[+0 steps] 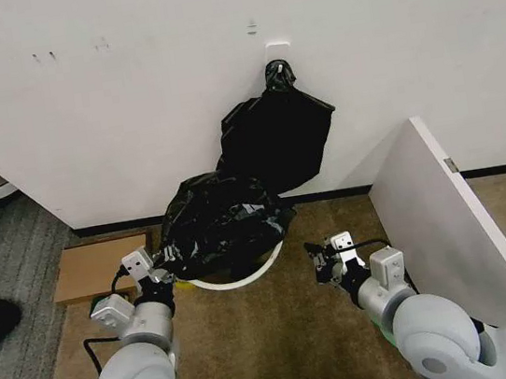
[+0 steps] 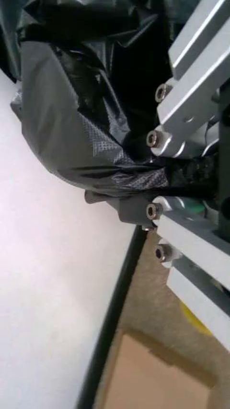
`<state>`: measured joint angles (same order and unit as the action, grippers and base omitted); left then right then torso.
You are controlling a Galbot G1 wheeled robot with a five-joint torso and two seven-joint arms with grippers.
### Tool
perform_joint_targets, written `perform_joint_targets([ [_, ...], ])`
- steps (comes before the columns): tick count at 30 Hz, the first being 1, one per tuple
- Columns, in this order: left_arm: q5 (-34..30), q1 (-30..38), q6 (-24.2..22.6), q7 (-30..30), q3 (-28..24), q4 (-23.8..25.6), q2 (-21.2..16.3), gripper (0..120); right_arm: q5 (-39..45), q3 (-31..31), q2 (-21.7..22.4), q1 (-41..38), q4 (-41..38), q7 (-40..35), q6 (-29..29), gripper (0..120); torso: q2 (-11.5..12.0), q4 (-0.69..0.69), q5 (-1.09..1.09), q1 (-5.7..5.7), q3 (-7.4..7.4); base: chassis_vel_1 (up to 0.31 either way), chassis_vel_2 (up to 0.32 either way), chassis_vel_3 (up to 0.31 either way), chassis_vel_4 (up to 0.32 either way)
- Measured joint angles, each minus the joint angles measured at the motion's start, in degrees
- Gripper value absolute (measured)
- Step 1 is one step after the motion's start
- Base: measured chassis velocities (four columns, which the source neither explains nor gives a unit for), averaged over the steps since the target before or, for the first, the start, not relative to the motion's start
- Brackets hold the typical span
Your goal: Place the garbage bag over the trash bin.
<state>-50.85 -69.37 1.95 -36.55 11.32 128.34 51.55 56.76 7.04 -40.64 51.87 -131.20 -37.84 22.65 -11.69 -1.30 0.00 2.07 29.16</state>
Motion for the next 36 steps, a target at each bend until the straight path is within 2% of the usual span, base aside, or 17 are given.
perform_joint_targets([
  [4,6.26,-0.75,-0.25,3.6,-0.2,-1.03,-0.62,5,0.93,-4.58,1.96,1.55,-3.68,-0.32,1.93,22,0.0,-0.01,0.0,0.0,0.0,0.0,0.0,0.0,0.0],
  [6,7.86,-0.79,0.03,4.64,-0.43,-1.29,-0.73,5,0.47,-6.02,2.77,2.17,-4.76,0.83,2.09,26,0.0,-0.02,0.0,0.0,0.0,0.0,0.0,0.0,0.0],
  [12,12.96,-0.97,1.02,7.65,-1.95,-1.8,-1.0,5,0.05,-11.02,8.18,1.02,-8.54,11.45,3.71,50,0.0,-0.01,-0.01,0.01,0.0,0.0,0.0,0.0,0.0],
  [13,12.96,-0.97,1.02,7.65,-1.95,-1.8,-1.0,5,0.05,-11.02,8.18,1.02,-8.54,11.45,3.71,50,0.0,-0.01,-0.01,0.01,0.0,0.0,0.0,0.0,0.0],
  [16,16.69,-1.54,2.33,9.67,-2.78,-2.0,-1.26,5,0.05,-10.62,12.39,-1.67,-9.87,20.62,7.41,63,0.0,-0.01,-0.01,0.0,0.0,0.0,0.0,0.0,0.0],
  [18,18.55,-1.91,3.07,10.55,-3.07,-2.11,-1.33,5,1.49,-9.82,13.38,-2.61,-10.22,22.51,9.85,69,0.0,-0.01,0.0,0.01,0.0,0.0,0.0,0.0,0.0],
  [20,20.82,-2.27,3.81,11.4,-3.28,-2.33,-1.29,5,6.05,-9.11,13.32,-3.61,-10.65,21.51,11.82,78,0.0,-0.02,-0.01,0.0,0.0,0.0,0.0,0.0,0.0],
  [21,20.82,-2.27,3.81,11.4,-3.28,-2.33,-1.29,5,6.05,-9.11,13.32,-3.61,-10.65,21.51,11.82,78,0.0,-0.02,-0.01,0.0,0.0,0.0,0.0,0.0,0.0],
  [24,24.04,-2.57,5.0,12.62,-3.67,-2.94,-1.16,5,14.54,-8.54,10.94,-5.88,-10.73,16.43,13.51,93,0.0,-0.01,0.01,0.0,0.0,0.0,0.0,0.0,0.0],
  [26,25.0,-2.87,5.35,13.05,-3.78,-3.02,-1.23,5,16.3,-8.22,10.45,-7.17,-10.29,15.77,13.62,98,0.0,0.0,0.0,0.0,0.0,0.0,0.0,0.0,0.0],
  [36,28.4,-2.65,6.55,14.2,-4.6,-3.94,-1.39,5,22.1,-6.6,8.5,-8.81,-9.42,13.63,15.0,100,0.0,-0.02,0.0,0.0,0.0,0.0,0.0,0.0,0.0],
])
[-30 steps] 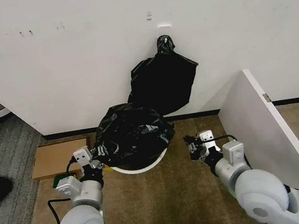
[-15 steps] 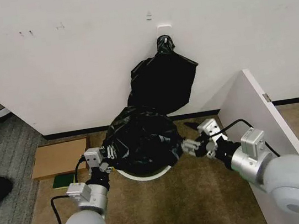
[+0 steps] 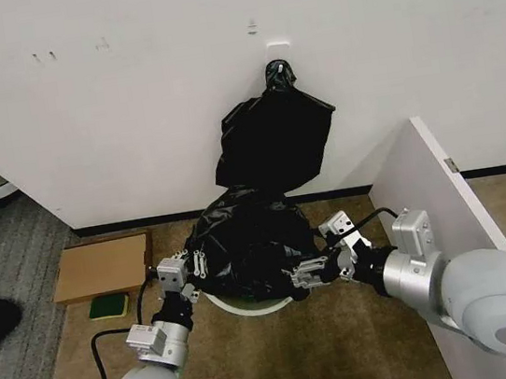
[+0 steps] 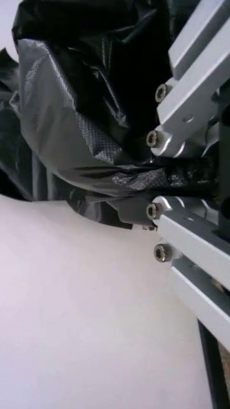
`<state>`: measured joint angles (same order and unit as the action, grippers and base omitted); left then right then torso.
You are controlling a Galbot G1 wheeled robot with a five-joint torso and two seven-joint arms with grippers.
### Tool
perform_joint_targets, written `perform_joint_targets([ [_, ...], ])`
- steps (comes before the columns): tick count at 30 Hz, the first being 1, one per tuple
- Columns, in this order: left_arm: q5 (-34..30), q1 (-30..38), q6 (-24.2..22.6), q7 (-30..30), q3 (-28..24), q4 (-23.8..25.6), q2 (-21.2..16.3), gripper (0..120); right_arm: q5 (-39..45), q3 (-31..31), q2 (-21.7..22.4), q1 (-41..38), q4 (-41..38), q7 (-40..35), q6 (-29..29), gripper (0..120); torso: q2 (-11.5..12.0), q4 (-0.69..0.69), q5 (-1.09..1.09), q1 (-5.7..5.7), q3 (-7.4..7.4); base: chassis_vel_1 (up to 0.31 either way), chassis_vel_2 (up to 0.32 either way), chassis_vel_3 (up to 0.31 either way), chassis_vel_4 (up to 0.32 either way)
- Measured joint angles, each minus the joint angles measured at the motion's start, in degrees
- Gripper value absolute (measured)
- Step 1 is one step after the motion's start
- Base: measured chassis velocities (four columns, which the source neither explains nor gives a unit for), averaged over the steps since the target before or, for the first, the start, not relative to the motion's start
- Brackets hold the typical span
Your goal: Place the garbage bag over the trash bin.
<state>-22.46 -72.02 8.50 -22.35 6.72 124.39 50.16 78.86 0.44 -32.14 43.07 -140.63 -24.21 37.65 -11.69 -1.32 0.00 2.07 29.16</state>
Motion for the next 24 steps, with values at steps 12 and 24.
perform_joint_targets([
  [12,1.75,0.55,0.89,0.58,-0.6,-0.66,-0.01,5,2.66,1.71,-3.18,-0.51,2.18,-4.06,1.05,81,0.0,0.0,0.0,0.0,0.0,0.0,0.0,0.0,0.0],
  [24,3.32,0.84,1.9,0.93,-1.22,-0.99,-0.08,5,2.71,2.79,-3.91,-1.17,3.85,-5.5,2.49,55,0.0,0.0,0.0,-0.01,0.0,0.0,0.0,0.0,0.0],
])
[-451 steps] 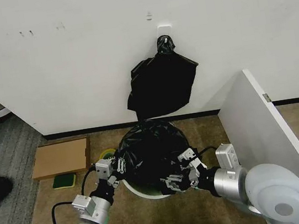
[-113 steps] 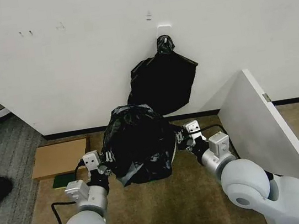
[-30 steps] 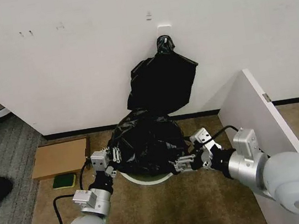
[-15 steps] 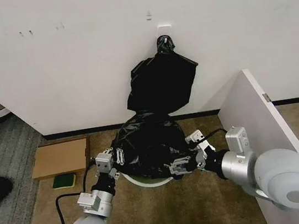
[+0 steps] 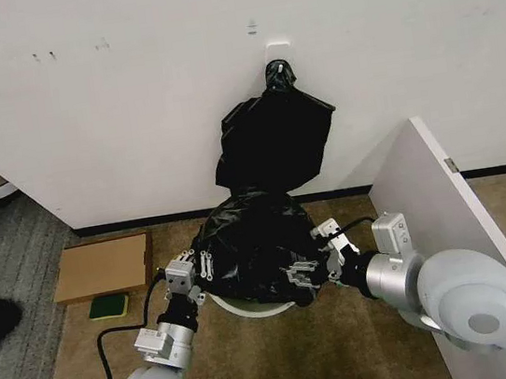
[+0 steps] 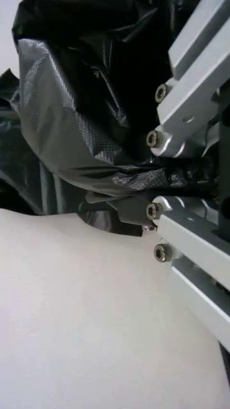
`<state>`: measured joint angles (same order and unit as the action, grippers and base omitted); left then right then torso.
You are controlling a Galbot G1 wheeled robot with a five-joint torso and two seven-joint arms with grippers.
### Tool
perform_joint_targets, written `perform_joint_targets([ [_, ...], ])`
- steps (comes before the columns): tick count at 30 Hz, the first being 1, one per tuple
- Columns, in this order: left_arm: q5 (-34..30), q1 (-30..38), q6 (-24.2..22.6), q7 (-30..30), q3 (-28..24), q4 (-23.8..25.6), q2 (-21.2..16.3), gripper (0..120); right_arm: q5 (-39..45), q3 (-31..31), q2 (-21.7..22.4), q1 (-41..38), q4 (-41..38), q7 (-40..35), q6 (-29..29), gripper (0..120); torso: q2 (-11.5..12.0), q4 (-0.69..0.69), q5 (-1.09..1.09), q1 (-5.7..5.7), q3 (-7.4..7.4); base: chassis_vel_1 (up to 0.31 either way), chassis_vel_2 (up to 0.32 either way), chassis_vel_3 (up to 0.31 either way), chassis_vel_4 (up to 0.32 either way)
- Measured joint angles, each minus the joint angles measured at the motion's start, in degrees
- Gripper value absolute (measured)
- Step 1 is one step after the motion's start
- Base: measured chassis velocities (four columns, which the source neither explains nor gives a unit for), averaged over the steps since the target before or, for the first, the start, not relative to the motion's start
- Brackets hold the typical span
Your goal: Place the garbage bag over the trash bin.
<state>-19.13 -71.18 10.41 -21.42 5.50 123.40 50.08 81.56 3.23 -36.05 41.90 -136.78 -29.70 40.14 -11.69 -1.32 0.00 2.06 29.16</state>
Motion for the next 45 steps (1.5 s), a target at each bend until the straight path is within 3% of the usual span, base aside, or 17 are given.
perform_joint_targets([
  [10,-0.11,0.29,0.02,0.01,-0.05,-0.18,-0.05,5,-0.73,0.12,0.38,0.2,0.18,0.17,0.64,20,0.0,0.0,0.0,0.0,0.0,0.0,0.0,0.0,0.0],
  [16,-4.94,1.34,-2.36,-1.95,0.47,-0.55,0.63,5,-7.82,0.11,1.43,2.07,-1.09,2.73,-2.2,0,0.0,0.0,0.0,0.0,0.0,0.0,0.0,0.0,0.0],
  [27,-28.42,6.3,-10.98,-9.16,3.57,1.92,1.95,5,-36.95,2.69,6.6,9.34,-5.24,18.56,-14.39,0,0.0,0.0,0.0,0.0,0.0,0.0,0.0,0.0,0.0],
  [29,-29.54,6.44,-11.37,-9.59,3.65,2.26,1.96,5,-38.48,3.16,6.75,9.75,-5.24,19.34,-14.92,0,0.0,0.01,0.0,0.0,0.0,0.0,0.0,0.0,0.0],
  [36,-37.61,6.97,-15.0,-13.51,4.32,4.87,1.69,5,-56.12,8.63,8.6,13.92,-3.5,27.13,-23.16,0,0.0,-0.01,0.0,0.0,0.0,0.0,0.0,0.0,0.0],
  [45,-44.72,7.28,-17.58,-16.45,4.98,5.93,1.19,5,-65.46,7.97,10.13,15.53,-0.48,31.46,-31.0,0,0.0,-0.01,0.0,0.01,0.0,0.0,0.0,0.0,0.0],
])
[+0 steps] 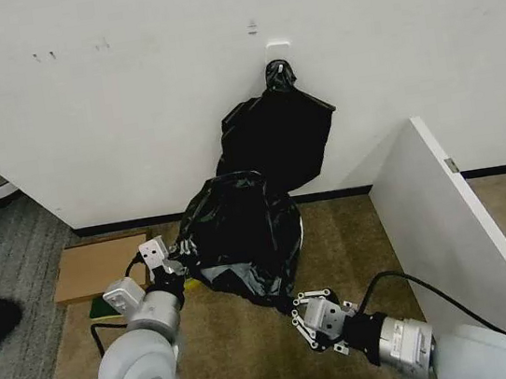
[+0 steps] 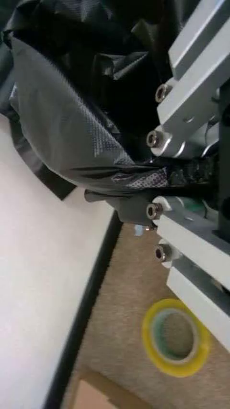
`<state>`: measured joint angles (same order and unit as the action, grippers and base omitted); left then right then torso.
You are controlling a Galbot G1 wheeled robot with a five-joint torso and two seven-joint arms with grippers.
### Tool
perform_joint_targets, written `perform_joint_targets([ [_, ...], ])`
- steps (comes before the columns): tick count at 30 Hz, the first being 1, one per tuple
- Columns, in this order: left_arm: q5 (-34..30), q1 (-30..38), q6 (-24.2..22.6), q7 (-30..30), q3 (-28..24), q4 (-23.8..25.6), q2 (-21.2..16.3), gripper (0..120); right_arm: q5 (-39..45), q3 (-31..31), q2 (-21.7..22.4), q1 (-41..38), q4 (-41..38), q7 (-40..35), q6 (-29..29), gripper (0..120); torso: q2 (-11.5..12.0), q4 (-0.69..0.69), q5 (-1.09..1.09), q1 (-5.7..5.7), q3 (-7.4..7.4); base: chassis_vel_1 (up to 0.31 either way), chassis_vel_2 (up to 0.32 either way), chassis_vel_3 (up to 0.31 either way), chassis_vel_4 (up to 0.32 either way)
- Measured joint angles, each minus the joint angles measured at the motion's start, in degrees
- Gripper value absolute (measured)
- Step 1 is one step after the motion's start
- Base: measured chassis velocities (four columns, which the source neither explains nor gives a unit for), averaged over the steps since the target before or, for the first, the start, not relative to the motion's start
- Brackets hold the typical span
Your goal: Place the garbage bag over the trash bin.
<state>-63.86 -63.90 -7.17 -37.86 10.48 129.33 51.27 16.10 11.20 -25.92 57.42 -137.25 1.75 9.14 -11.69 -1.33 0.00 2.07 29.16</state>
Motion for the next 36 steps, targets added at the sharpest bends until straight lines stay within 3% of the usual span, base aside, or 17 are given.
perform_joint_targets([
  [11,-8.27,2.04,-2.42,-4.08,0.32,0.81,-0.59,5,-17.47,-1.77,0.3,6.7,9.83,5.85,-14.89,0,0.0,0.01,0.01,0.0,0.0,0.0,0.0,0.0,0.0],
  [27,-16.59,2.71,-4.85,-7.49,0.6,4.0,-0.85,5,-24.78,-0.9,-2.71,3.18,20.19,5.61,-16.5,0,0.0,0.02,0.0,0.0,0.0,0.0,0.0,0.0,0.0],
  [36,-17.73,2.09,-4.89,-6.74,0.9,5.13,-1.15,5,-26.74,-1.23,-3.51,2.95,23.38,6.66,-17.8,0,0.0,0.01,0.01,0.0,0.0,0.0,0.0,0.0,0.0],
])
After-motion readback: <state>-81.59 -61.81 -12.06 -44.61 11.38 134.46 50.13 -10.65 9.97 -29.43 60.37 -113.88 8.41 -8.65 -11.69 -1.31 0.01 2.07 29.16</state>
